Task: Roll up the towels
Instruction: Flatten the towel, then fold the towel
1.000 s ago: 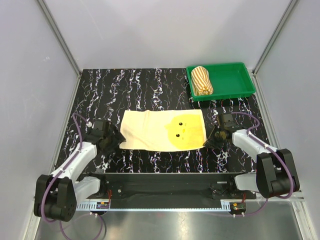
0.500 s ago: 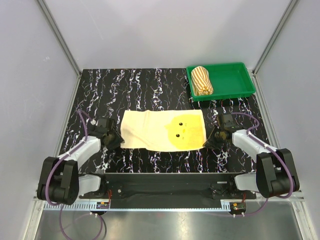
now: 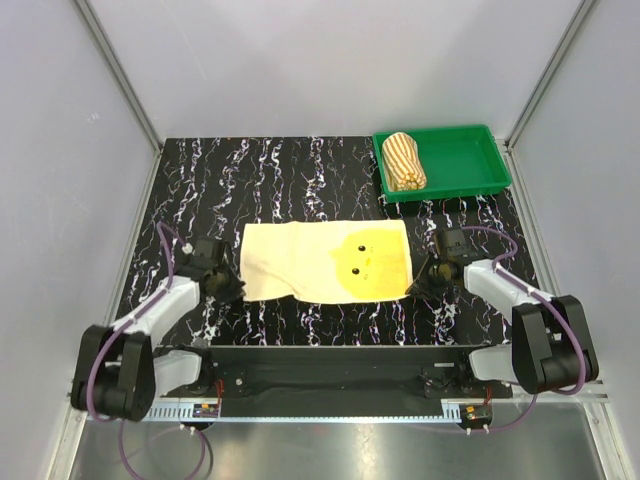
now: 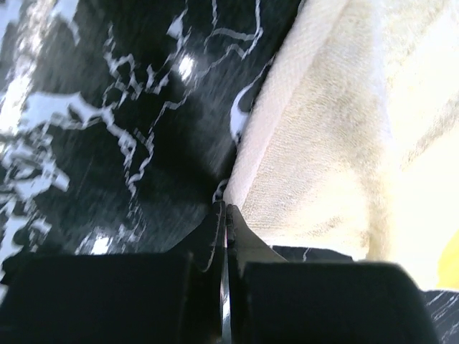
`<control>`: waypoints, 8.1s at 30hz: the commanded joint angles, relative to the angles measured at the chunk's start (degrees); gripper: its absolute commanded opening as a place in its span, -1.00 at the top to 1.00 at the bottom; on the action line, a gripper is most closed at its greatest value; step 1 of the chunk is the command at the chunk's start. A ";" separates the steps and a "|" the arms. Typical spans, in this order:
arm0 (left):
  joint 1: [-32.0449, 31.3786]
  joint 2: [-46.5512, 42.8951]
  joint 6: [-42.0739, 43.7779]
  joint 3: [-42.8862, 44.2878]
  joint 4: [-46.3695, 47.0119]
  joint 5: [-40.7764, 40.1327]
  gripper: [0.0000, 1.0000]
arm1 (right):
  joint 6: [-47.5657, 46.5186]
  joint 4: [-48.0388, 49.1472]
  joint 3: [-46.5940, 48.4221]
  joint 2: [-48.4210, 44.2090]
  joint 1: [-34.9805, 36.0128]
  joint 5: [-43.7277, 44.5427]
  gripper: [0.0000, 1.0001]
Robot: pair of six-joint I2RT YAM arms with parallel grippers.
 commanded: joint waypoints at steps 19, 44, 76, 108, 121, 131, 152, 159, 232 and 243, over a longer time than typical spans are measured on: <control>-0.02 -14.67 -2.85 10.45 -18.55 2.85 1.00 | 0.43 -12.01 8.62 -10.97 -0.02 2.06 1.00; 5.78 20.23 2.07 31.73 -7.66 5.40 1.00 | -9.77 -12.80 41.23 26.22 -3.97 1.80 1.00; 9.12 46.24 4.01 54.66 -8.43 5.75 0.22 | -10.83 -14.47 57.33 38.81 -7.84 5.30 -0.50; -2.75 15.93 1.29 19.44 -4.77 -4.71 -0.87 | -6.26 3.02 29.02 32.12 -8.89 -6.12 -0.33; 0.24 21.55 0.32 18.99 1.40 -5.84 -0.90 | -6.88 3.72 30.52 34.49 -9.42 -7.26 -0.08; 1.30 29.99 2.25 25.41 -1.67 -6.28 -0.53 | -7.49 2.67 29.73 34.06 -9.60 -7.70 0.66; -7.91 16.63 1.90 29.27 -11.61 -12.26 -0.48 | -8.37 -10.25 18.39 7.25 -9.60 2.41 0.75; -24.16 22.68 -2.93 38.50 -8.63 -10.86 -0.50 | -10.74 -11.92 20.05 7.42 -9.25 1.71 0.83; -30.53 19.64 -5.58 31.84 -1.67 -1.89 0.53 | -12.32 -34.41 63.63 25.41 22.64 19.63 1.00; -16.82 -6.12 0.49 17.43 -11.78 -4.88 0.35 | -12.41 -44.70 98.78 51.70 34.52 23.69 1.00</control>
